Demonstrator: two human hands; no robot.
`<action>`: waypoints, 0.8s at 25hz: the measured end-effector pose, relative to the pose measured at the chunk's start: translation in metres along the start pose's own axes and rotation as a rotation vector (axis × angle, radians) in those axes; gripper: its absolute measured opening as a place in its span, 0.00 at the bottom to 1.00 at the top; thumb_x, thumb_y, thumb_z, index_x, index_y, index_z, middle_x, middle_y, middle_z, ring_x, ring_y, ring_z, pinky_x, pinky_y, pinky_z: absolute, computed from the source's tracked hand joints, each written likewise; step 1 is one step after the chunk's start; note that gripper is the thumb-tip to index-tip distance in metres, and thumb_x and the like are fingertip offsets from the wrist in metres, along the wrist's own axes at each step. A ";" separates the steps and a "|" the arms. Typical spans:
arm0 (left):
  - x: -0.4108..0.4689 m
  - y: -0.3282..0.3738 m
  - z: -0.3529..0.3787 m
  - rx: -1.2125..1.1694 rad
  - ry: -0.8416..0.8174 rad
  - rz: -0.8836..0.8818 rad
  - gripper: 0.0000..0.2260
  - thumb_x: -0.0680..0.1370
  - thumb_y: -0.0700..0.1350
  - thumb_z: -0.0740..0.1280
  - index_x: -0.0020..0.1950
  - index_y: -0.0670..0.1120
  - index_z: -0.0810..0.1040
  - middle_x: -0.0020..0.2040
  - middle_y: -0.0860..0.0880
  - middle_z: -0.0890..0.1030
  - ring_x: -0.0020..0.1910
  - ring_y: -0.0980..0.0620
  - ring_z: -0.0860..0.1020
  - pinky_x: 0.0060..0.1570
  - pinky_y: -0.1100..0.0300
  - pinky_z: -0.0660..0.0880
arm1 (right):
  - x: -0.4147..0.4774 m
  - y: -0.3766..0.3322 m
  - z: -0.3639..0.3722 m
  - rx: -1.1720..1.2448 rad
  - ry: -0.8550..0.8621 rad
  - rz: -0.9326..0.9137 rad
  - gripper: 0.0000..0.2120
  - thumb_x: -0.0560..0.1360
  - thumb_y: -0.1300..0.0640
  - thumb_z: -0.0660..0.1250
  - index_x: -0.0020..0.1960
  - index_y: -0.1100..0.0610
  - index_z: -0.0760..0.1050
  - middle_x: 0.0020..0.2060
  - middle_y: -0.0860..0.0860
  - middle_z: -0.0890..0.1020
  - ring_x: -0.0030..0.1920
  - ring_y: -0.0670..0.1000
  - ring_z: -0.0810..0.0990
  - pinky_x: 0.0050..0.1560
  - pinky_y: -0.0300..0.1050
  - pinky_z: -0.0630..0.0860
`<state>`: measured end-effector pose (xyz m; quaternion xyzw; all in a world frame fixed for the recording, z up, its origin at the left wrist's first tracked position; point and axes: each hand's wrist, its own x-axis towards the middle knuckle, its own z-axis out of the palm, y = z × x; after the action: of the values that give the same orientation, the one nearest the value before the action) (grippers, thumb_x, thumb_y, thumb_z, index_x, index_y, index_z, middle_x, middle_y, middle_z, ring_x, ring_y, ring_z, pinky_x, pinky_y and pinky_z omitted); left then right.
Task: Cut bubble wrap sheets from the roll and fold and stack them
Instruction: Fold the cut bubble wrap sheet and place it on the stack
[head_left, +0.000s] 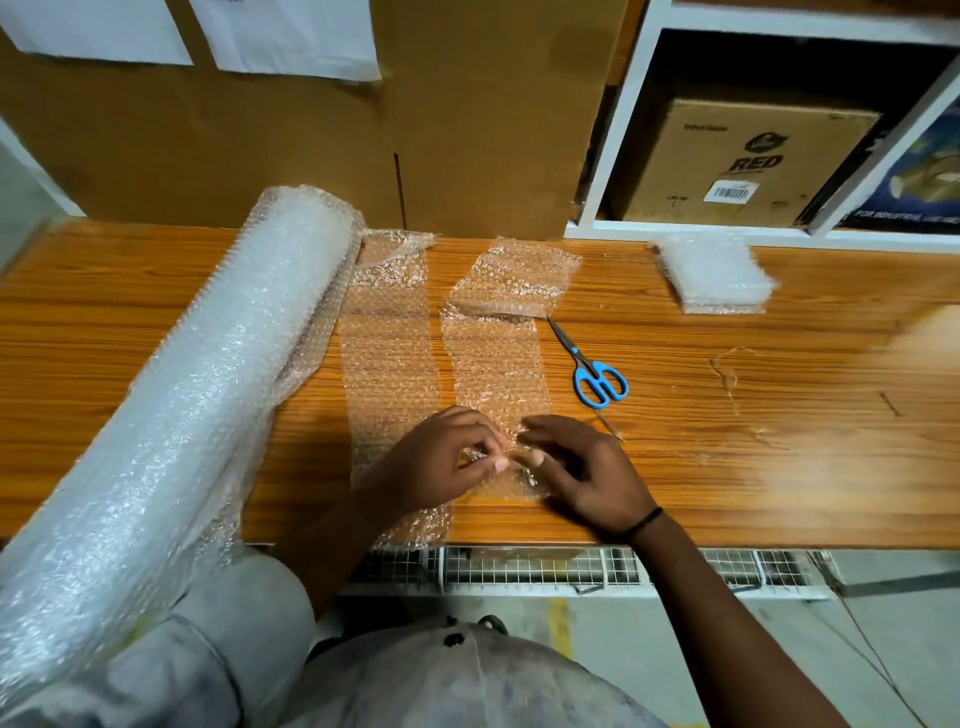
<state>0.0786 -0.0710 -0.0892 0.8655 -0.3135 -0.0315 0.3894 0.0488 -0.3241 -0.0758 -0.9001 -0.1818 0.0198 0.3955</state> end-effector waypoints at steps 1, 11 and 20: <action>0.000 0.002 -0.002 -0.073 0.014 -0.027 0.01 0.80 0.48 0.70 0.49 0.52 0.81 0.51 0.57 0.82 0.55 0.57 0.79 0.55 0.51 0.77 | -0.008 -0.001 -0.004 0.043 -0.034 -0.023 0.20 0.80 0.43 0.68 0.68 0.50 0.81 0.70 0.43 0.79 0.74 0.44 0.72 0.73 0.43 0.68; 0.006 0.020 -0.022 -0.379 0.113 -0.279 0.16 0.87 0.50 0.56 0.61 0.46 0.82 0.53 0.57 0.84 0.51 0.60 0.82 0.50 0.68 0.76 | 0.009 -0.009 0.008 0.123 0.156 0.154 0.09 0.82 0.51 0.64 0.48 0.52 0.80 0.38 0.48 0.84 0.40 0.50 0.81 0.40 0.54 0.78; 0.002 0.017 -0.022 -0.214 0.223 -0.379 0.30 0.77 0.49 0.76 0.77 0.54 0.67 0.51 0.55 0.84 0.43 0.60 0.83 0.44 0.62 0.80 | 0.052 -0.004 0.013 -0.123 0.206 0.381 0.08 0.80 0.50 0.69 0.55 0.53 0.80 0.35 0.51 0.82 0.41 0.58 0.83 0.40 0.52 0.78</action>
<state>0.0784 -0.0663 -0.0620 0.8609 -0.0953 -0.0411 0.4980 0.0941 -0.2942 -0.0764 -0.9379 0.0321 -0.0091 0.3454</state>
